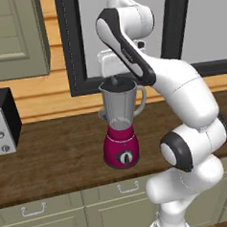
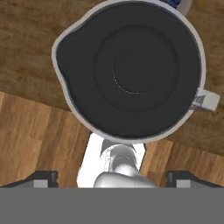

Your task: Close the lid blender by securely placing the lid on top.

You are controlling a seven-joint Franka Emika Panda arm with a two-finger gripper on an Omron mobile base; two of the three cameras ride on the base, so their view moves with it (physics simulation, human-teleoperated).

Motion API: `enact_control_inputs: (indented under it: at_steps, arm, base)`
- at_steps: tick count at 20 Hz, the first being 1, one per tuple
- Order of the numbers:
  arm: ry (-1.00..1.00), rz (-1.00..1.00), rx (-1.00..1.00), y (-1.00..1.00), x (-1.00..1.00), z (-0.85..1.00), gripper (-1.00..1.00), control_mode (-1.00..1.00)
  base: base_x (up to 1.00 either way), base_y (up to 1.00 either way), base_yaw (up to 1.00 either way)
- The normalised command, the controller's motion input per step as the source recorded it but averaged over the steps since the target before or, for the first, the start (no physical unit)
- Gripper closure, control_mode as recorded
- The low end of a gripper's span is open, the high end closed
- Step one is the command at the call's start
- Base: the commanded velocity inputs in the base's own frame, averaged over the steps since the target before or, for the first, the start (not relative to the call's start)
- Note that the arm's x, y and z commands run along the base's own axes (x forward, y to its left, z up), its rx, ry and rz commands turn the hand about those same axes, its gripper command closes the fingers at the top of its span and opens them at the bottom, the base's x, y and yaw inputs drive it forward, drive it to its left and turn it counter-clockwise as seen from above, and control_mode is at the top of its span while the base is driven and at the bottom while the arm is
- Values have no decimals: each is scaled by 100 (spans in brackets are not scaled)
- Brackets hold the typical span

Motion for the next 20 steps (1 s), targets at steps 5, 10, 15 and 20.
enact_control_inputs:
  at_steps: [5,10,15,20]
  arm:
    - [-31,0,0,5,-100,0,-100,-100]
    - [-17,1,-3,33,-100,-15,-100,-100]
    - [-2,3,-13,59,-100,-55,-100,-100]
    - [1,5,-17,64,-60,-73,-100,-100]
  base:
    - [0,0,0]
    - [0,0,0]
    - [0,0,0]
    - [0,0,0]
